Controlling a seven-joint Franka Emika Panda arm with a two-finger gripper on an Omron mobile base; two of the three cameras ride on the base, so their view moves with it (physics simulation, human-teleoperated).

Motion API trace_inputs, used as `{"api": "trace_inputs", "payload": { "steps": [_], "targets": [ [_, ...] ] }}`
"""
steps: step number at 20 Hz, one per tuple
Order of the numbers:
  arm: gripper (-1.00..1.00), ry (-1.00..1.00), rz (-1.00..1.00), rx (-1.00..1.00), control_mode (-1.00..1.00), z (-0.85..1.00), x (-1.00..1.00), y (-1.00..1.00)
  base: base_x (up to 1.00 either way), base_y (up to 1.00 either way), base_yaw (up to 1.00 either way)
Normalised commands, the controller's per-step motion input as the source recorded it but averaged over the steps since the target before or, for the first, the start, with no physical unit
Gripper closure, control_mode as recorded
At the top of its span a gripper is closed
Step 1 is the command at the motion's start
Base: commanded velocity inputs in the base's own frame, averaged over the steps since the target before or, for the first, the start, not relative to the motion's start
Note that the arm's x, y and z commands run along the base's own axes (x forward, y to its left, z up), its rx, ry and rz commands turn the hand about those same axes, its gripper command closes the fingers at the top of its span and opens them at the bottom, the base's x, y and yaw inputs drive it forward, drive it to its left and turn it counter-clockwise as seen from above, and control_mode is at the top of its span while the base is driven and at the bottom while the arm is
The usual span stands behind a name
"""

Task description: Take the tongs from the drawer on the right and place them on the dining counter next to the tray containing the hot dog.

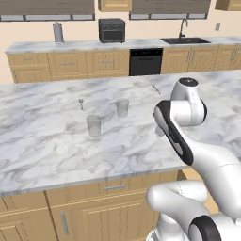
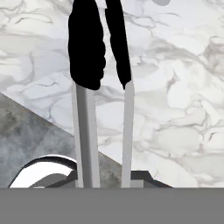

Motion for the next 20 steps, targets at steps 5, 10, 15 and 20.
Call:
{"api": "trace_inputs", "payload": {
  "steps": [5, 10, 15, 20],
  "targets": [
    [1.0, -0.14, -0.09, 0.0, -1.0, 0.26, 0.01, 0.46, 0.0, 0.0, 0.0],
    [1.0, -0.18, -0.14, 0.02, -1.0, 0.27, 0.0, 0.35, 0.0, 0.0, 0.0],
    [1.0, -0.19, -0.12, 0.07, -1.0, 0.22, 0.0, 0.17, 0.0, 0.0, 0.0],
    [1.0, -0.2, -0.04, 0.1, -1.0, 0.25, -0.08, 0.02, 0.0, 0.0, 0.0]
  ]
}}
